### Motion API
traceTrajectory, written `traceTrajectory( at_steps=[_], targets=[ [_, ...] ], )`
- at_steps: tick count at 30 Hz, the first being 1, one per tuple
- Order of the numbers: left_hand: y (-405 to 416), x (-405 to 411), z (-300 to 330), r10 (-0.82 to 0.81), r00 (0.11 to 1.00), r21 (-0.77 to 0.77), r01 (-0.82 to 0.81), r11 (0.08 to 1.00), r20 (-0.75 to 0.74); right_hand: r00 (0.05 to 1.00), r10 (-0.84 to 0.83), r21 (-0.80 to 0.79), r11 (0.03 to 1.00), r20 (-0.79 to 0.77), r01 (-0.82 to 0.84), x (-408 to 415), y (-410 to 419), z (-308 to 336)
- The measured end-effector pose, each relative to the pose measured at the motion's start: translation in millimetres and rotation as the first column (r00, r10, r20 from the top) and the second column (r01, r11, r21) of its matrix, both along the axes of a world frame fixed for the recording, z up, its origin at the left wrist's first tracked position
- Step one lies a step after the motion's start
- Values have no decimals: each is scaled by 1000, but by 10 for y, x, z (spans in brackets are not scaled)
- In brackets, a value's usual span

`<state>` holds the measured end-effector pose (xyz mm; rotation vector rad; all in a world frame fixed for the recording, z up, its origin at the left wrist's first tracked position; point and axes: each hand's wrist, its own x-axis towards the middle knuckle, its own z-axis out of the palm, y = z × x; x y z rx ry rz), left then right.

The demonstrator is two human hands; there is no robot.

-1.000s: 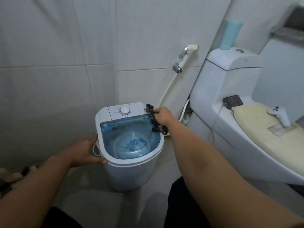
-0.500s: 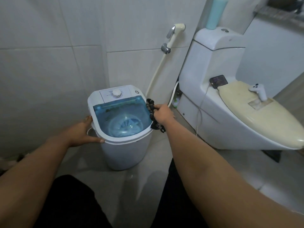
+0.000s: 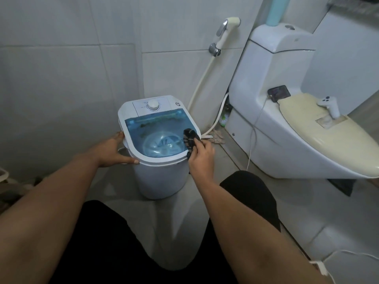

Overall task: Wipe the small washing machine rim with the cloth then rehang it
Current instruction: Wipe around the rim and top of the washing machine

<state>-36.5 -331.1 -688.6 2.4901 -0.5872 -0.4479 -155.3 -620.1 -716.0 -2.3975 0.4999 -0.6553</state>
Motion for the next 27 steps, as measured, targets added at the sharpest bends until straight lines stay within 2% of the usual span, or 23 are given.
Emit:
traceTrajectory(
  at_steps=[3,6,13,16,19,27],
  targets=[
    [-4,-20,31,5,1000,14,-5,1000,5,993,115,-183,976,-17,-116,-177,129,-59],
    [5,-36,32,22,1000,30,-22,999,4,971,238,-348,908,-29,-233,-304,282,-100],
    [-6,-104,55,27,998,27,-28,999,53,905,407,-540,738,-121,-404,-240,696,-26],
    [-2,-112,38,52,996,55,-57,997,77,899,395,-554,713,-191,-431,-132,967,88],
    [55,-71,-43,101,994,81,-104,991,41,894,355,-522,725,-275,-449,16,1194,257],
    [64,-99,-27,123,992,-32,-122,992,29,839,353,-370,777,-415,-510,621,1499,543]
  ],
)
